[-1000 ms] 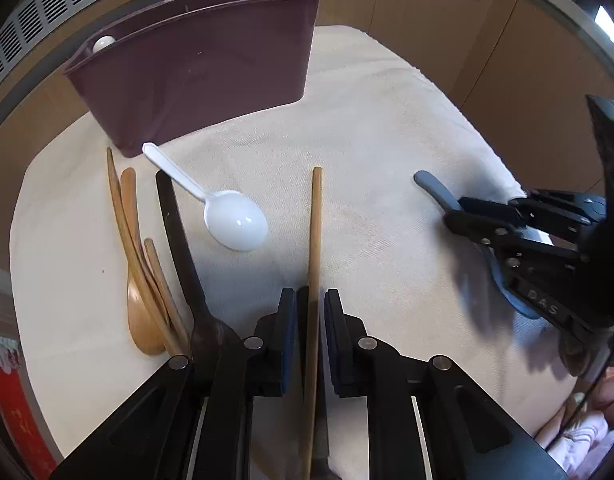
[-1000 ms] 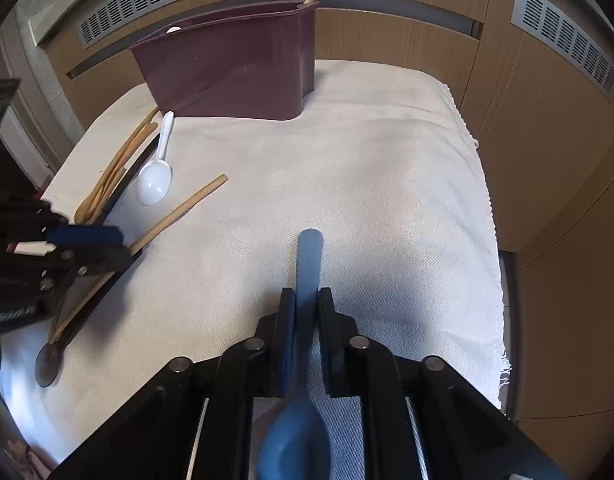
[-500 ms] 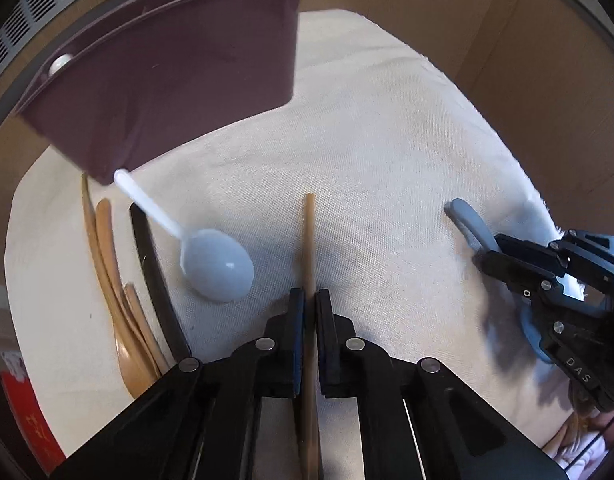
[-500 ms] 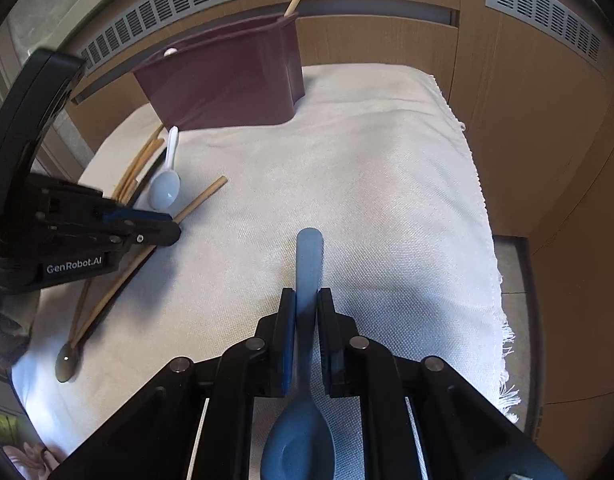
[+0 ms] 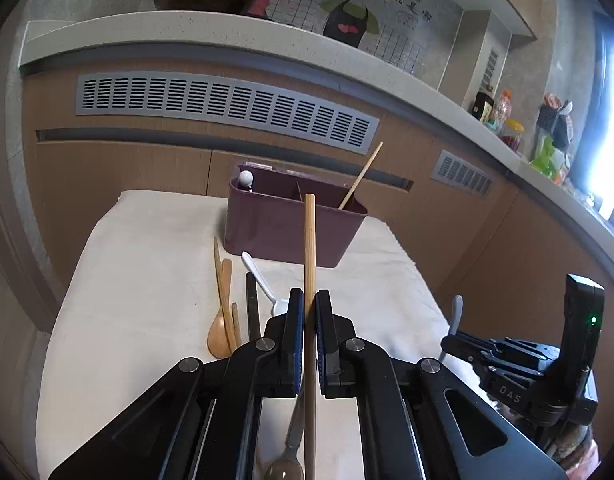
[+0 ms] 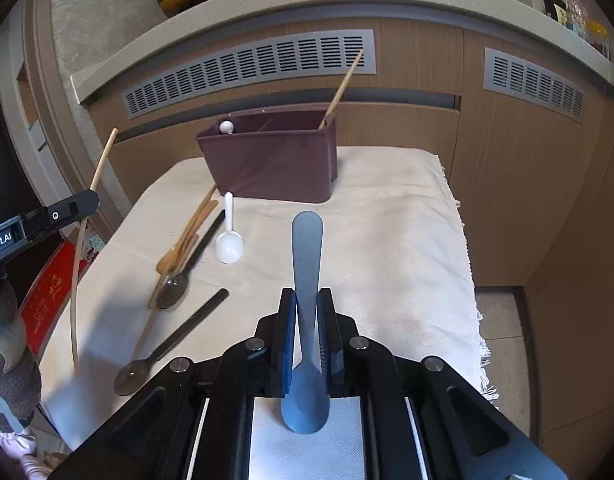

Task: Organize utensils
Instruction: 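Lift the blue spoon and chopstick up over the maroon holder, then insert both utensils into the holder and open both grippers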

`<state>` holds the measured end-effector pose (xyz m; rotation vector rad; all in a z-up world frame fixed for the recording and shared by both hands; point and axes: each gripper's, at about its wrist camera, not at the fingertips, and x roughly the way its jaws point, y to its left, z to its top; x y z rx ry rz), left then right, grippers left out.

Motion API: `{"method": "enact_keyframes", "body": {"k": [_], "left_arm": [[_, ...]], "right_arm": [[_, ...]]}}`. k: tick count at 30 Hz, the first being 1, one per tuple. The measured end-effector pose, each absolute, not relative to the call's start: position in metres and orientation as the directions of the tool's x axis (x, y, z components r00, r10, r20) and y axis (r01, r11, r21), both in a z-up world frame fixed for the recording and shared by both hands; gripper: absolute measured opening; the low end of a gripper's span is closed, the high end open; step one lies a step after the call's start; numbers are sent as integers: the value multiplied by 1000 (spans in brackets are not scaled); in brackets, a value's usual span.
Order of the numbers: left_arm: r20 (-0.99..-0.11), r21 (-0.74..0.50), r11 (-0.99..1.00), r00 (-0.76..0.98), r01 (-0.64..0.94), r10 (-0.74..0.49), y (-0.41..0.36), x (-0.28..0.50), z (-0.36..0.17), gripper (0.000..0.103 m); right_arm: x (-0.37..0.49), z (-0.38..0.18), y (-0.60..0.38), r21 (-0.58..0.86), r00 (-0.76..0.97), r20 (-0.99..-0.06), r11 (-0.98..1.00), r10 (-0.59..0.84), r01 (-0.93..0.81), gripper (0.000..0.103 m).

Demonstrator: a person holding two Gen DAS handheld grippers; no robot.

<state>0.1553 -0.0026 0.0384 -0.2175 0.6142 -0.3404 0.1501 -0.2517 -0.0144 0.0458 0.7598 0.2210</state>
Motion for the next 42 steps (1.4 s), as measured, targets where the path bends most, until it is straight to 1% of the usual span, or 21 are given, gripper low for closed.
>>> {"method": "enact_keyframes", "body": {"k": [5,10,12,15,16,20,23,25,27,30,34,42], "left_arm": [[-496,-309,922,789,231,-364,6,146,45,6],[-432,-290,923,826,254,-363,0,148,66,6],[-380,-281,920,849,273,-368,-1,153,87,6],[-292,-249,923,887,292,-359,-4,161,123,6],[-250,-234,926,902,296,-352,-6,167,139,6],[-128,-198,932,935,304,-332,-12,193,181,6],[-39,-173,937,949,303,-314,-16,217,208,6],[2,-183,934,950,307,-312,-14,234,215,6],[8,-195,933,951,304,-308,-10,256,216,6],[-17,-213,936,957,279,-289,-9,289,212,6],[-70,-236,937,957,257,-281,-11,334,190,6],[-158,-252,932,939,262,-307,-26,386,132,6]], "right_arm": [[145,-2,-244,130,722,-652,973,230,-192,10],[146,29,-238,112,769,-591,969,244,-221,10],[150,50,-236,87,797,-555,970,238,-229,10],[158,92,-235,40,855,-471,974,216,-224,10],[161,109,-235,20,880,-427,975,206,-219,10],[181,168,-235,-22,950,-268,984,162,-174,10],[202,194,-234,-37,970,-202,988,137,-148,10],[221,203,-232,-39,975,-180,990,129,-138,10],[240,203,-231,-38,976,-177,990,125,-134,10],[266,196,-231,-23,971,-199,990,130,-137,10],[300,173,-226,-12,957,-256,989,139,-147,10],[353,114,-217,18,909,-384,986,159,-165,10]]}}
